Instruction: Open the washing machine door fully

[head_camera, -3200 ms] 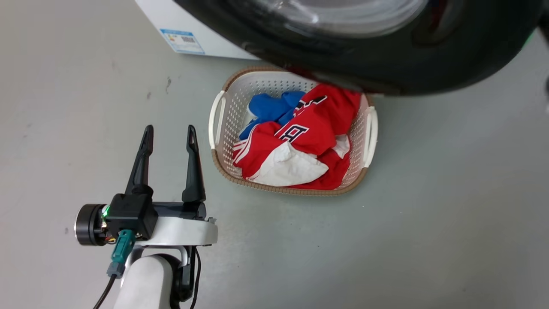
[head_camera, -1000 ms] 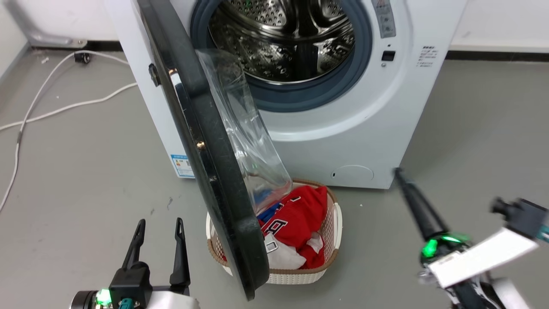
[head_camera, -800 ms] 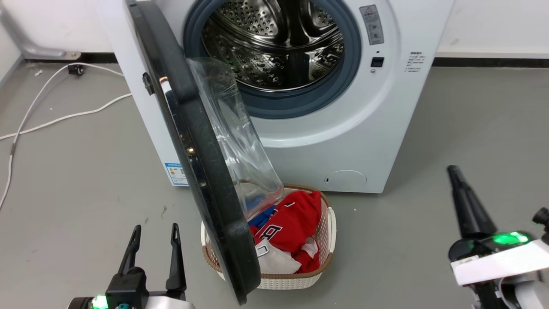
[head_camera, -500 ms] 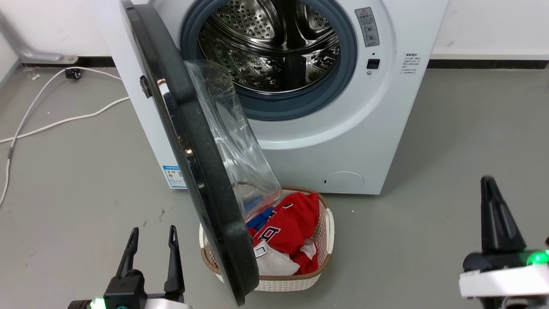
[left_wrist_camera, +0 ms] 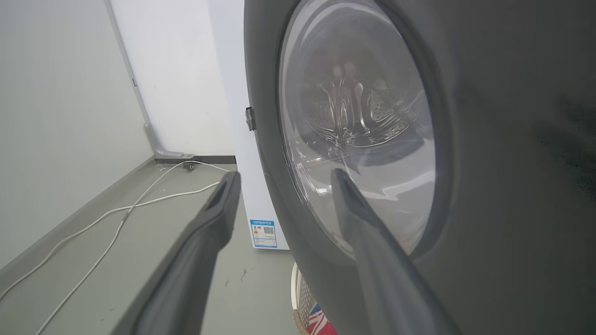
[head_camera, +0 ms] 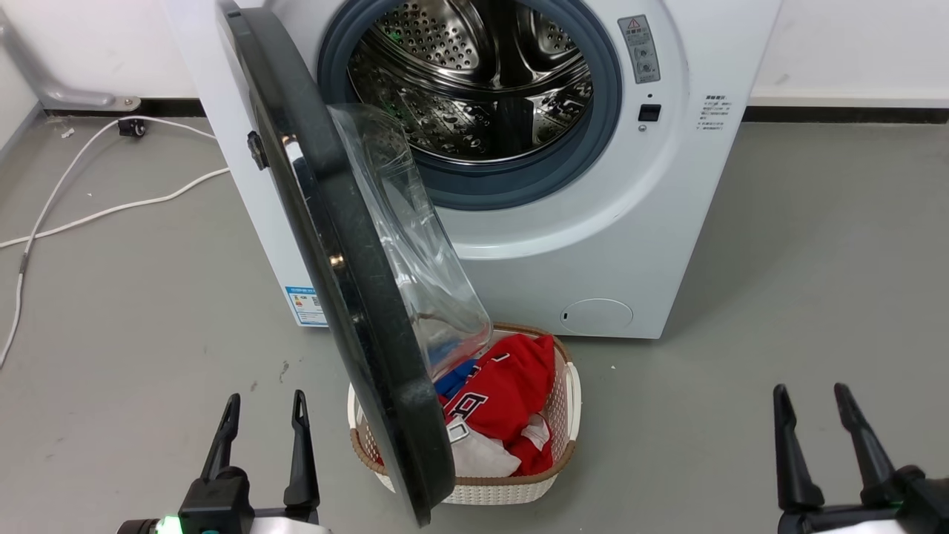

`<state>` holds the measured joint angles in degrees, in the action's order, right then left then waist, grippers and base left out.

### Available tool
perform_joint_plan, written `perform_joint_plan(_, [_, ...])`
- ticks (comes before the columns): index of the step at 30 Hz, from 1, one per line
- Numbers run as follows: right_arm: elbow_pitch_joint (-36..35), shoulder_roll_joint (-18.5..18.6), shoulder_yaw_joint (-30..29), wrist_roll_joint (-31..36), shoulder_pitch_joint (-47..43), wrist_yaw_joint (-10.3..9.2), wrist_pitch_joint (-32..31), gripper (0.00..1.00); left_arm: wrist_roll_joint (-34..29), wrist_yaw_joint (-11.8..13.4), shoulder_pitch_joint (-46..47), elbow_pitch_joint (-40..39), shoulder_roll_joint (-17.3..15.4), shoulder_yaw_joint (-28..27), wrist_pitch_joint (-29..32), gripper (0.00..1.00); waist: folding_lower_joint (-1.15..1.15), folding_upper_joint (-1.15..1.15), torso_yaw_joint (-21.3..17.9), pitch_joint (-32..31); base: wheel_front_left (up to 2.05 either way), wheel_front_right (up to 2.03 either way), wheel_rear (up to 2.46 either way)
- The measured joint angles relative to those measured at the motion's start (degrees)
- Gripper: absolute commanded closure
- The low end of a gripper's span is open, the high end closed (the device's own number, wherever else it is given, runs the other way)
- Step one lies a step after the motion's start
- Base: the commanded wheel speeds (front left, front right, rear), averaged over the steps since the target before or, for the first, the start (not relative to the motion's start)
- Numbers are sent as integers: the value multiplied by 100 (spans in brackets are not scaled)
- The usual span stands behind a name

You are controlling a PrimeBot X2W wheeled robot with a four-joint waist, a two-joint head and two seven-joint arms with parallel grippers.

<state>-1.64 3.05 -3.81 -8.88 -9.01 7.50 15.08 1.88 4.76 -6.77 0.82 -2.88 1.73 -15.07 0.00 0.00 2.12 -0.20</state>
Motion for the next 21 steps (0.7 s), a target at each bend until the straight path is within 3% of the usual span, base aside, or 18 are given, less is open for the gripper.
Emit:
perform_joint_plan(8, [68, -5, 34, -7, -84, -1, 0, 0, 25, 30, 0, -11, -1, -14, 0, 0, 0, 0, 13, -7, 0, 0, 0])
perform_joint_plan(13, [69, -5, 22, 32, -87, 0, 0, 0, 71, 199, 1, -146, 2, -149, 0, 0, 0, 0, 12, -27, 0, 0, 0])
perform_joint_plan(14, [65, -5, 25, 26, -87, 0, 0, 0, 75, 243, 12, -281, 3, -220, 0, 32, 0, 0, 15, -27, 0, 0, 0])
perform_joint_plan(15, [60, -5, 16, -3, -86, 0, 0, 0, 91, 285, 56, -441, 2, -292, -1, 100, 0, 0, 20, -28, 0, 0, 0])
perform_joint_plan(21, [22, -8, 22, -78, -73, 0, 0, 0, -35, 331, 441, -1505, -23, -587, -1, 100, 0, 0, 58, -37, 0, 0, 0])
